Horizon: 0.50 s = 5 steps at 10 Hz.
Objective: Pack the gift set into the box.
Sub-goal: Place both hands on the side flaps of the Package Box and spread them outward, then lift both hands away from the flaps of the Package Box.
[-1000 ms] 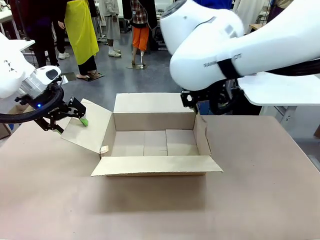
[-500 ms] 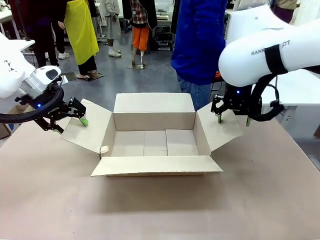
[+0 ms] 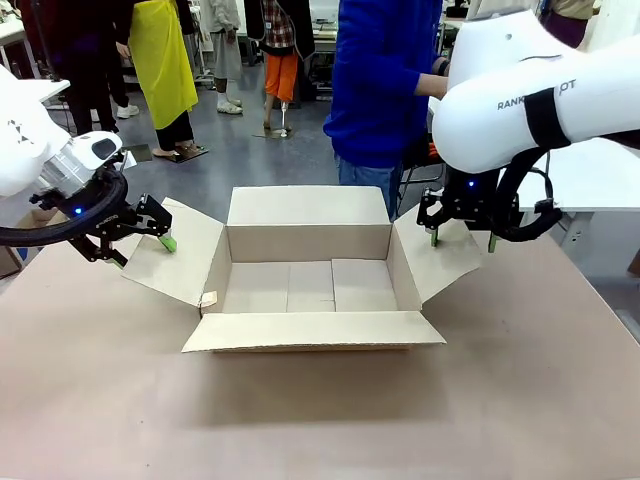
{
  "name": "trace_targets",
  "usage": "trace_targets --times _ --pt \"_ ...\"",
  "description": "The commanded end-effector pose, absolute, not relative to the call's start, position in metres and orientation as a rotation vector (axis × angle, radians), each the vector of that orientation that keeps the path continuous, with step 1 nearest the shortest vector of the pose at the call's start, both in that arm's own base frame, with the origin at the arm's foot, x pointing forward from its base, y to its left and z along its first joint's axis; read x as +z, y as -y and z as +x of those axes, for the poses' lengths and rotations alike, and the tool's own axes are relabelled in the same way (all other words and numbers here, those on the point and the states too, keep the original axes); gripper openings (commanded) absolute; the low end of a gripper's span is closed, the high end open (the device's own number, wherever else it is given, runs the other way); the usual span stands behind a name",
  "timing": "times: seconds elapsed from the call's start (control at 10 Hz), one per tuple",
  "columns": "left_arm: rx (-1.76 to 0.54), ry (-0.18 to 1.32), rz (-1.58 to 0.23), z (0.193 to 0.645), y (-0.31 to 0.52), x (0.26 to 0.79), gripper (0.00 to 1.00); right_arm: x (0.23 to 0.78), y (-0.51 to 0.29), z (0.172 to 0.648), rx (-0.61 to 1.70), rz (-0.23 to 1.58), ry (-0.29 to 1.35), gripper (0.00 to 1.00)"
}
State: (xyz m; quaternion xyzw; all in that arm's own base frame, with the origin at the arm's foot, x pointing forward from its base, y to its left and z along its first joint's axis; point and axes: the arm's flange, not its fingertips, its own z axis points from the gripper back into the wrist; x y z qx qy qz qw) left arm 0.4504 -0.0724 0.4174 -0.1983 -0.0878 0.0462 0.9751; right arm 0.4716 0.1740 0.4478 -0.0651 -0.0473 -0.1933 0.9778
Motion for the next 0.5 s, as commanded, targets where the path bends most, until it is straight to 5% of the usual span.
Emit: trace_targets --times 0.0,0.4 --pt "0.104 0.176 -0.388 0.4498 0.0729 0.4201 1.00 0.4502 -0.1719 0.4739 -0.414 -0.159 0.108 1.00" --pt "0.104 0.176 -0.388 0.4498 0.0729 0.4201 1.00 0.4502 -0.1719 0.4739 -0.414 -0.159 0.108 1.00"
